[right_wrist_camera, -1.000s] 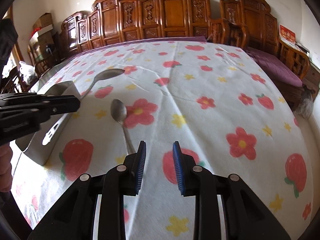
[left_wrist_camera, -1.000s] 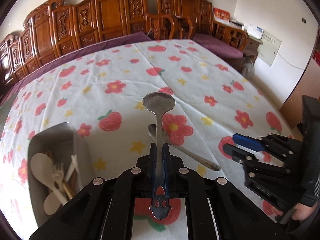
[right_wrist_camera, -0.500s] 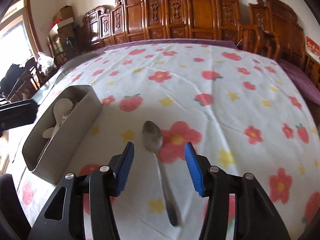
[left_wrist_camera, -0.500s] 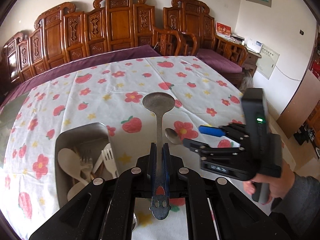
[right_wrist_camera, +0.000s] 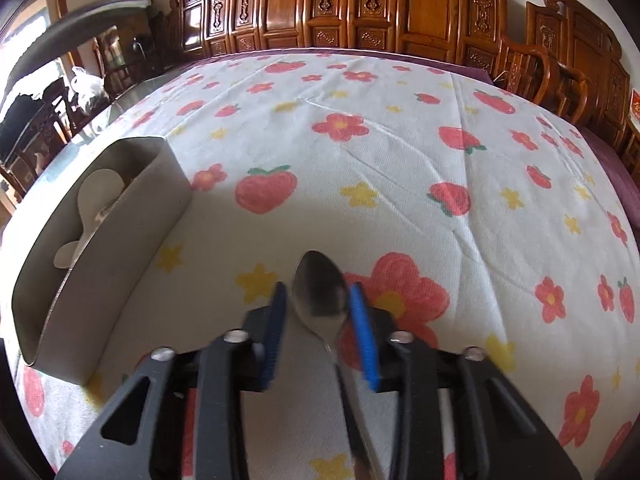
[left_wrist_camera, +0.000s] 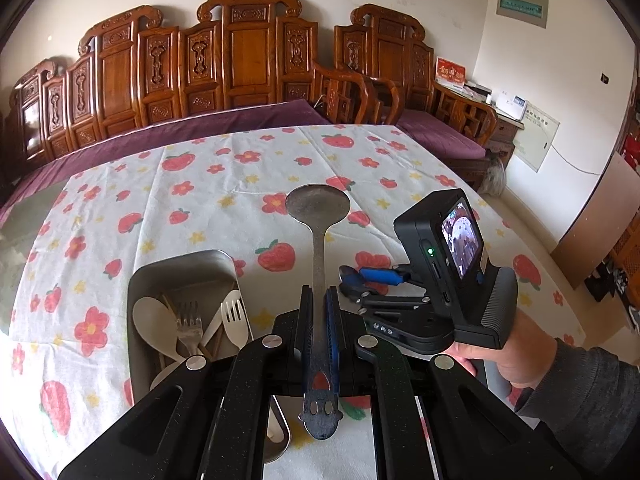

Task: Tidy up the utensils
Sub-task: 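Carry both metal spoons over the metal tray and lower them in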

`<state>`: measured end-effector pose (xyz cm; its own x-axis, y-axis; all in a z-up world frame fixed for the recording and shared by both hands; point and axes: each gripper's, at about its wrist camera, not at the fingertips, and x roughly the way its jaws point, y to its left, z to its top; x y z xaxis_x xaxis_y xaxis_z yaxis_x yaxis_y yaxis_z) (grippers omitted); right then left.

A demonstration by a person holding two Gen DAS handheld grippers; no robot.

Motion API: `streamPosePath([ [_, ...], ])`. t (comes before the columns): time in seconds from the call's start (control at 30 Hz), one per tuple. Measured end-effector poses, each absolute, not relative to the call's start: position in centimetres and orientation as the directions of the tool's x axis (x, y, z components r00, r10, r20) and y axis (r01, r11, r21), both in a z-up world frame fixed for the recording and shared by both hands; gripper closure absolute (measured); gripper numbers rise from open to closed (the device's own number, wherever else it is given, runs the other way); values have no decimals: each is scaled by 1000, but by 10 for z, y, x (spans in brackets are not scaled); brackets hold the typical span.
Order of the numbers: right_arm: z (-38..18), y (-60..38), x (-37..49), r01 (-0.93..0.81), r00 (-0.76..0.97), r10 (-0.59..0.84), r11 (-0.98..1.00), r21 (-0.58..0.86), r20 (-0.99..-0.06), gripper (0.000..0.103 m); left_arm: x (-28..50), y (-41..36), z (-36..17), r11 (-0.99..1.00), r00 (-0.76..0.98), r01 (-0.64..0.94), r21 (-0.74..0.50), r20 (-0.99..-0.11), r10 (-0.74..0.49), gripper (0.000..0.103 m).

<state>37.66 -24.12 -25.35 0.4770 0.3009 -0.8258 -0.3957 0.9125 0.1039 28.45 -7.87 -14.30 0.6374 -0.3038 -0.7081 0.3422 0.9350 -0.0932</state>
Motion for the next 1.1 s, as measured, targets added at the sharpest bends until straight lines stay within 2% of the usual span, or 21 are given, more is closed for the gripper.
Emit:
streamPosePath([
  [0.17, -247, -245, 369, -400, 478, 317, 909, 118, -819, 72, 282, -69, -139, 943, 655, 323, -76, -701, -281, 97],
  [0.53, -192, -247, 329, -424, 567, 382, 895, 139, -730, 72, 286, -20, -152, 974, 673, 224, -35, -717, -181, 97],
  [1.1, -137, -227, 292, -468, 644, 434, 875, 125, -630, 72, 304, 10, -214, 985, 584, 172, 14, -807, -91, 97],
])
